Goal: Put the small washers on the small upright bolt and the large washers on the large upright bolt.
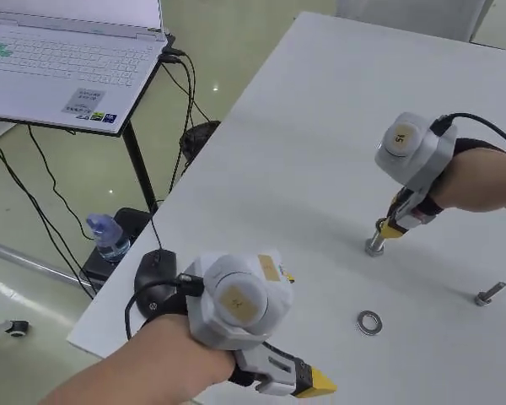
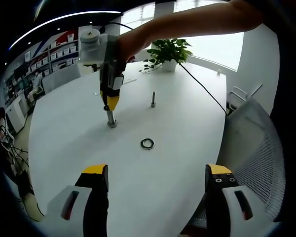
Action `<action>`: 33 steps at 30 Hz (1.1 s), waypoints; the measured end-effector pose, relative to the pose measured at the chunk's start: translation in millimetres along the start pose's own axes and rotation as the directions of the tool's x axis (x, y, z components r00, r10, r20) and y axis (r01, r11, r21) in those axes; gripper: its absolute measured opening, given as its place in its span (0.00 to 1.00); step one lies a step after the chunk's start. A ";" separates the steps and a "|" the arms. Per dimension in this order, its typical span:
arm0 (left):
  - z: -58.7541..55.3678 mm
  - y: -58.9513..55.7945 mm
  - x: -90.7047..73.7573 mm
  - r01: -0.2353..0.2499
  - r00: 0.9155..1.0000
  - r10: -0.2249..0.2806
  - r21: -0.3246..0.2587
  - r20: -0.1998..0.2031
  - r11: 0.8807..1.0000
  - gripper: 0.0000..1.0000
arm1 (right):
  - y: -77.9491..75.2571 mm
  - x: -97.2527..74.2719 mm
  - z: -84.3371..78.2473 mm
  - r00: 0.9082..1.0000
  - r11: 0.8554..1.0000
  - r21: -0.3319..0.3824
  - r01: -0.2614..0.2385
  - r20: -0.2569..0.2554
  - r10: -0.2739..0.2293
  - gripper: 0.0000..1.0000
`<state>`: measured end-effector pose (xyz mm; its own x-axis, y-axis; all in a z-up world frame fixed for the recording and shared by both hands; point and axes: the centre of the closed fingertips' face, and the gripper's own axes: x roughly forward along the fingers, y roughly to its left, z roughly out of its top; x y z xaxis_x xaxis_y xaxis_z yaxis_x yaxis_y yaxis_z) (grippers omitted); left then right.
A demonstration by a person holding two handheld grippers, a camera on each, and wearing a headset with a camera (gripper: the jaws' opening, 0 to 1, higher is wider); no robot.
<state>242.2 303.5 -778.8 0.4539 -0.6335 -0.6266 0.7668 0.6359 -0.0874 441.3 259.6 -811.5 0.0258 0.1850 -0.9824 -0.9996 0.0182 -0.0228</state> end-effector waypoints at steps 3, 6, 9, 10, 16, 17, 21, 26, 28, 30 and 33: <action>-1.1 -0.6 0.2 0.002 1.000 -0.002 0.000 -0.003 1.000 0.80 | -1.1 2.8 -0.5 1.000 1.000 -0.004 0.001 -0.006 -0.001 0.21; -1.7 -0.8 0.1 0.004 1.000 -0.004 -0.002 -0.004 1.000 0.79 | -1.1 6.1 -1.7 1.000 1.000 -0.004 -0.001 -0.011 0.001 0.21; -2.9 -1.1 0.5 0.006 1.000 -0.006 -0.004 -0.006 1.000 0.79 | -0.5 11.2 -2.7 1.000 1.000 -0.005 -0.004 -0.018 0.004 0.21; -3.3 -1.4 0.6 0.006 1.000 -0.006 -0.005 -0.006 1.000 0.79 | -0.5 12.6 -2.8 1.000 1.000 -0.009 -0.003 -0.020 0.002 0.21; -5.5 -4.0 2.0 0.011 1.000 -0.011 -0.006 -0.011 1.000 0.79 | -1.1 20.6 -6.4 1.000 1.000 -0.010 -0.002 -0.031 0.001 0.21; -5.4 -4.1 2.1 0.011 1.000 -0.011 -0.007 -0.011 1.000 0.79 | -1.3 22.2 -6.7 0.999 1.000 -0.010 -0.002 -0.033 0.002 0.21; -4.9 -5.0 2.6 0.012 1.000 -0.012 -0.008 -0.011 1.000 0.79 | -0.7 26.2 -6.6 0.999 1.000 -0.010 -0.006 -0.031 0.005 0.21; -6.0 -6.1 3.3 0.013 1.000 -0.013 -0.009 -0.012 1.000 0.78 | 0.1 32.6 -6.7 0.999 1.000 -0.006 -0.009 -0.032 0.009 0.21; -7.1 -6.7 3.6 0.014 1.000 -0.014 -0.012 -0.013 1.000 0.78 | 0.8 36.1 -7.0 0.999 1.000 -0.003 -0.011 -0.036 0.011 0.21; -7.9 -7.2 3.9 0.015 1.000 -0.015 -0.018 -0.012 1.000 0.78 | 0.9 39.1 -7.7 0.999 1.000 -0.001 -0.010 -0.038 0.010 0.21; -8.0 -8.1 3.6 0.017 1.000 -0.017 -0.018 -0.011 1.000 0.78 | 0.6 43.4 -9.9 0.999 1.000 0.012 -0.013 -0.044 0.014 0.22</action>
<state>234.0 299.5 -786.5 0.4359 -0.6391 -0.6337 0.7660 0.6331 -0.1116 441.7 257.9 -856.0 0.0113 0.1421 -0.9898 -0.9996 0.0275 -0.0074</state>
